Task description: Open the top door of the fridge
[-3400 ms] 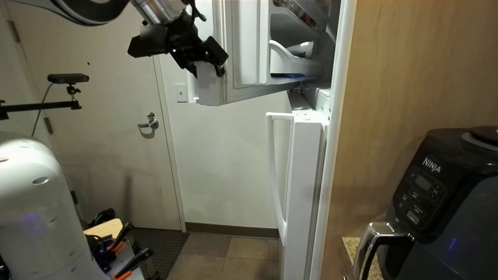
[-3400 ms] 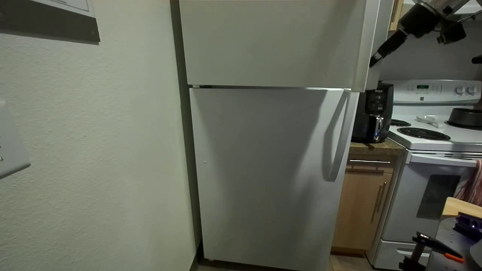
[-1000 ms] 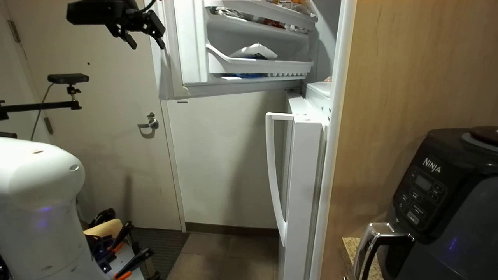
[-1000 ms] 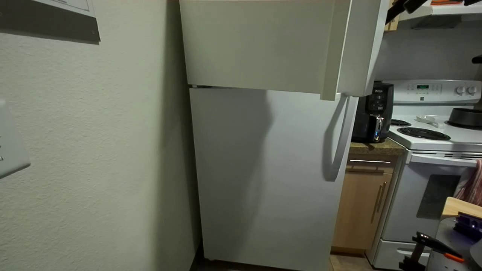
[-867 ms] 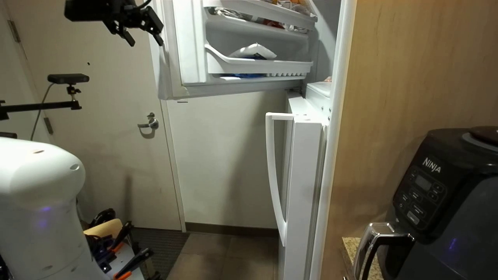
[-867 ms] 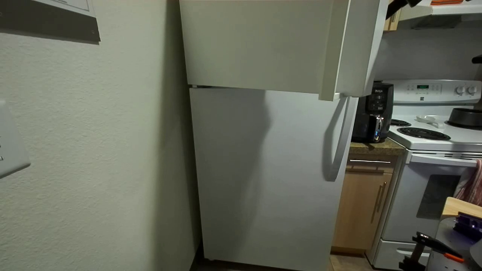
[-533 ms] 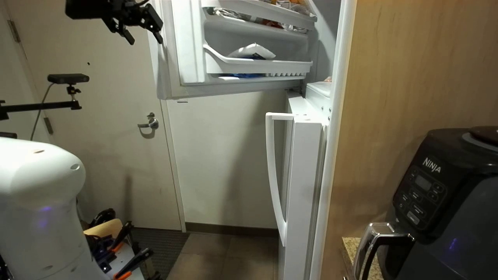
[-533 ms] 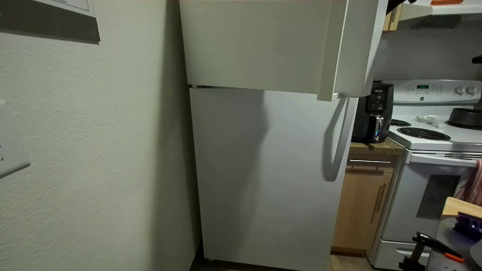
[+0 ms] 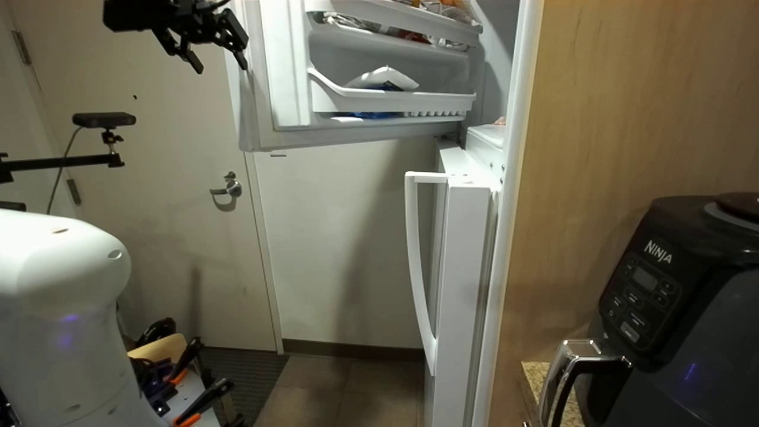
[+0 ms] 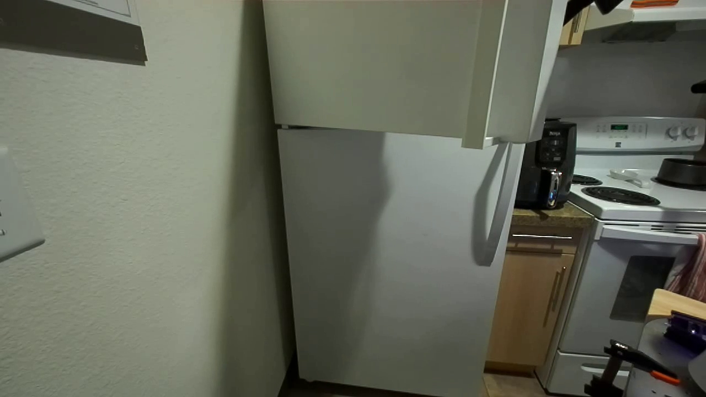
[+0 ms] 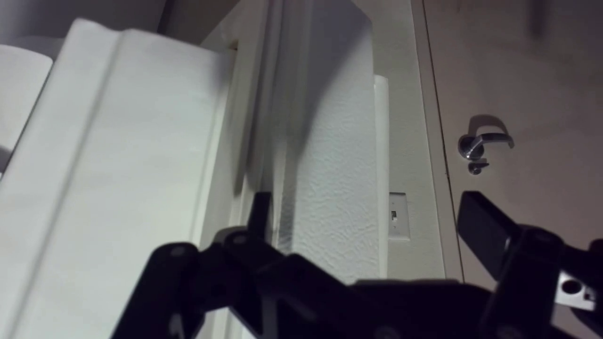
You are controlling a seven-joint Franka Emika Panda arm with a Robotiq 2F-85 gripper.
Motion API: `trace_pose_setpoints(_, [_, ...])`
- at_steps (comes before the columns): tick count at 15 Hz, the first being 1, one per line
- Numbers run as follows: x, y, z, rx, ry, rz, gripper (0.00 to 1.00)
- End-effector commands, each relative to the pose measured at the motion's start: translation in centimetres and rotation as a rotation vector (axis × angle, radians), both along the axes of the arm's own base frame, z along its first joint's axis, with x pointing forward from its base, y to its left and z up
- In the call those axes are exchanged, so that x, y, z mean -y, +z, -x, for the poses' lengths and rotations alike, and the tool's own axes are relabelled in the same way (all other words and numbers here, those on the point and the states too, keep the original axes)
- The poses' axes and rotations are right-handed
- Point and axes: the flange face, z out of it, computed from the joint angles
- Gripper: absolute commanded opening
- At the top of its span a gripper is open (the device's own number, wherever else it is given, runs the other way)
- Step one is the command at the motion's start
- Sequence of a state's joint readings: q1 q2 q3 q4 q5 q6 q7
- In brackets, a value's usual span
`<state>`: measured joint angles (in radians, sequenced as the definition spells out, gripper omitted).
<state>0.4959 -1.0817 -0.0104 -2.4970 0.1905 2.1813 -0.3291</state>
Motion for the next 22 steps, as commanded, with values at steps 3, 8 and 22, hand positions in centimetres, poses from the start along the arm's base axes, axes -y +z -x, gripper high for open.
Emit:
trace_pose_setpoints(3, [-2.5,-1.1,0.0,-0.034,0.125,0.086,1.0])
trace_pose_setpoints(8, [-3.7,-1.7,0.8,-0.022,0.195,0.14,1.0])
trace_pose_setpoints(22, [-3.7,-1.8,1.1,-0.018,0.167,0.132,1.0])
